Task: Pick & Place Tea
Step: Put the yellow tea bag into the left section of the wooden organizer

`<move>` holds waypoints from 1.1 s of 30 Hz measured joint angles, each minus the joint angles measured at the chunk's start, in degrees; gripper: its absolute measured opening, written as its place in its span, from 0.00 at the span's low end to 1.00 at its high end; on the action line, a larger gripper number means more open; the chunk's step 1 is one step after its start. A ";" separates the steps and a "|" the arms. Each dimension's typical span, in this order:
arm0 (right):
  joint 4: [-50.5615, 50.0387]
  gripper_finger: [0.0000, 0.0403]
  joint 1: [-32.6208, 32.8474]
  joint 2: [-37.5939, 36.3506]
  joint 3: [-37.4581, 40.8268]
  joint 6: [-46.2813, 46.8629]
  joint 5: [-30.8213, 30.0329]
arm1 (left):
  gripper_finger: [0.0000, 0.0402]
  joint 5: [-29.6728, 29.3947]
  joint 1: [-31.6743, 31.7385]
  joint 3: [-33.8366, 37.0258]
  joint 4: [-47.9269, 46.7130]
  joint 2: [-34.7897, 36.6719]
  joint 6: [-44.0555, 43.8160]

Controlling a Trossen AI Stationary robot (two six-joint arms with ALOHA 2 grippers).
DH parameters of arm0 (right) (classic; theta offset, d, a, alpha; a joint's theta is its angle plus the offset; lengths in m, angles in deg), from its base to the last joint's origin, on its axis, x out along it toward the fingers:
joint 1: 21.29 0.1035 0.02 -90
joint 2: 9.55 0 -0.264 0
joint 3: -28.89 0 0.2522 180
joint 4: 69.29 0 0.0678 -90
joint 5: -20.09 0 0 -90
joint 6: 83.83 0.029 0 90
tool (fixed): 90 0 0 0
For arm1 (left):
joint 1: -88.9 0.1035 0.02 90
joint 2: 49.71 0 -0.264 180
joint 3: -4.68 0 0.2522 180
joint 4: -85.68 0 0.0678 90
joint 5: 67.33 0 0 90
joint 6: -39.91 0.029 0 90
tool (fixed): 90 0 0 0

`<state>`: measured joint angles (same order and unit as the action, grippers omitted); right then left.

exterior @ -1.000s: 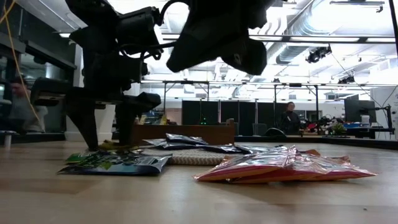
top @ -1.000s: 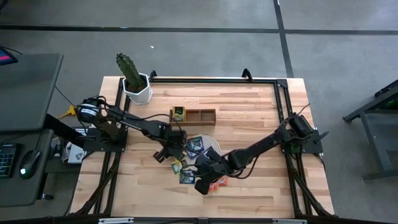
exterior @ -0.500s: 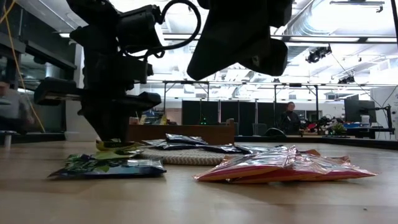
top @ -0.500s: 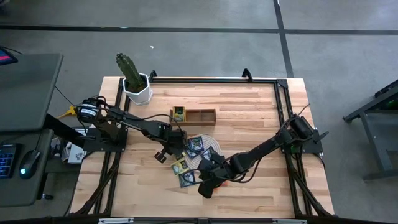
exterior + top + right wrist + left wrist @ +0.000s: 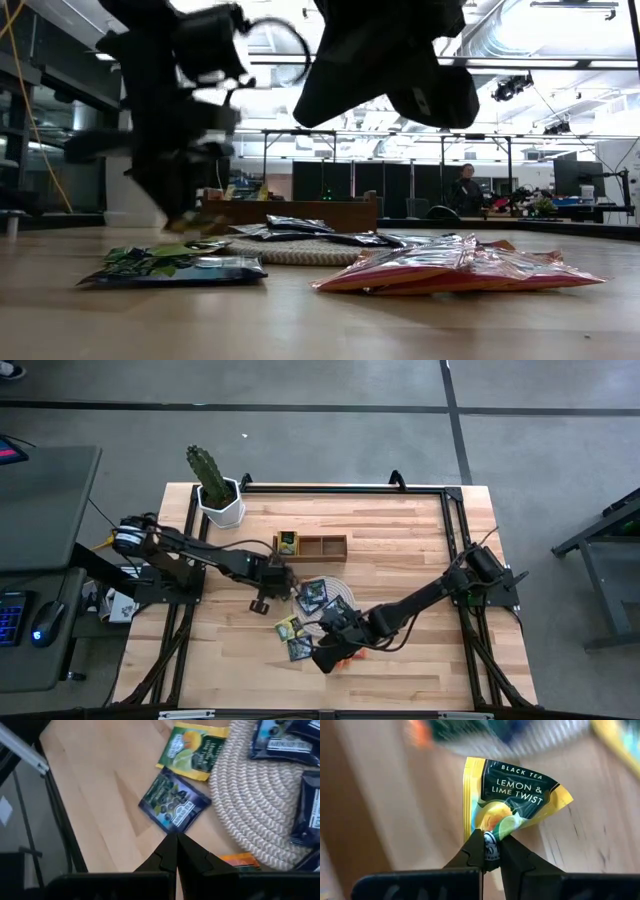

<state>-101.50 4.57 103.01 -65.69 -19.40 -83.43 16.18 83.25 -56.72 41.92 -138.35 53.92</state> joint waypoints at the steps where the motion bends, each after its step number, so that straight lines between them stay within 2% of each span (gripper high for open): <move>1: -0.01 0.00 0.00 -0.09 0.00 0.40 -0.58 | 0.04 -0.73 0.00 -0.04 1.02 0.84 -1.02; 6: -0.46 0.00 -0.21 -1.77 0.00 2.35 -7.34 | 0.04 -4.17 -0.49 -0.11 4.80 3.50 -6.05; 14: -5.26 0.00 -0.37 -7.63 0.00 4.04 -23.64 | 0.04 -19.55 -5.87 -0.20 9.14 6.85 -17.57; 19: -6.33 0.00 -0.35 -8.94 0.00 1.30 -28.74 | 0.04 -31.28 -10.31 -0.33 13.12 9.01 -24.91; 25: -2.97 0.01 0.10 -8.94 0.00 -2.69 -35.55 | 0.04 -41.74 -14.00 -0.35 14.35 11.81 -31.97; 29: 4.14 0.05 -0.32 -8.94 0.00 -9.83 -35.44 | 0.04 -46.52 -15.50 -0.35 16.85 12.66 -34.22; 33: 11.52 0.14 -2.01 -8.94 0.00 -18.57 -32.78 | 0.04 -47.56 -15.49 -0.36 21.93 12.63 -33.58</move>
<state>-89.98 2.56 94.07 -65.69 -37.97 -116.21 -31.39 67.77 -57.08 63.85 -125.72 20.35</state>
